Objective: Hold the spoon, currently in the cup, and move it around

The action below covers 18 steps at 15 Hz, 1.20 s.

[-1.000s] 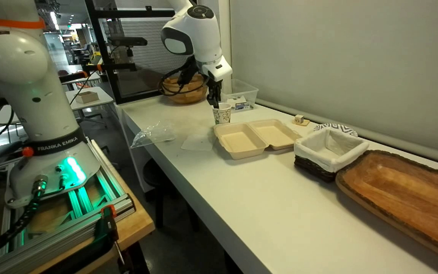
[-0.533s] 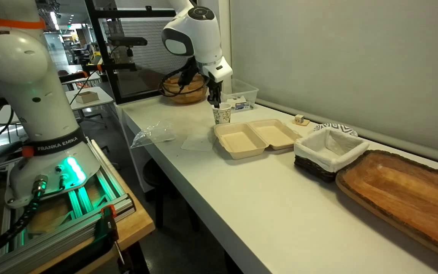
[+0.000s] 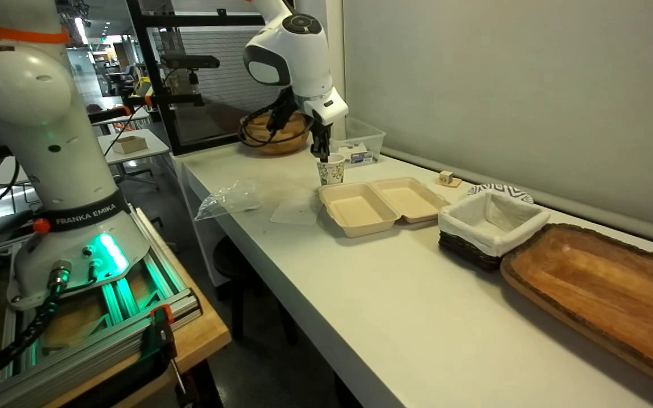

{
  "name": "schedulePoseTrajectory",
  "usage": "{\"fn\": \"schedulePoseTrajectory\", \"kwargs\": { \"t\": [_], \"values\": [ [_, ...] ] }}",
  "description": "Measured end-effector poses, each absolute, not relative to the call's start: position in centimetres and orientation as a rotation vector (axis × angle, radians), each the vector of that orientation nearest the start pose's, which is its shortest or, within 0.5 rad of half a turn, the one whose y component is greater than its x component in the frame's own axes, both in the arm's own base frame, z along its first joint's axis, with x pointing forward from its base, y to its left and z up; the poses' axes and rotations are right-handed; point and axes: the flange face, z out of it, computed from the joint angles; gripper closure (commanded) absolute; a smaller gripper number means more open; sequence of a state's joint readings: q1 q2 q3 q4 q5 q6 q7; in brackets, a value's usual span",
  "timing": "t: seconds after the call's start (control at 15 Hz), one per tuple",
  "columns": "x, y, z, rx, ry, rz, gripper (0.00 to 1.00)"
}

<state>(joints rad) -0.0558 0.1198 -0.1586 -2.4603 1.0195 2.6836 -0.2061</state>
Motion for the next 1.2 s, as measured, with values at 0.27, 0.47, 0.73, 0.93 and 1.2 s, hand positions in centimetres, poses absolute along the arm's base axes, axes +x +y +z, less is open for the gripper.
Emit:
{"fn": "schedulePoseTrajectory", "kwargs": {
  "t": [0.27,0.47,0.73,0.93,1.2],
  "values": [
    [46.7,-13.1,25.1,-2.424,1.162,-0.286,0.99],
    [46.8,-13.1,25.1,-2.427,1.155,-0.290,0.99],
    [47.2,-12.6,25.4,-2.530,1.048,-0.274,0.99],
    [47.8,-11.3,26.3,-2.647,0.900,-0.268,0.99],
    [48.7,-9.2,27.4,-2.777,0.683,-0.273,0.99]
  ]
}}
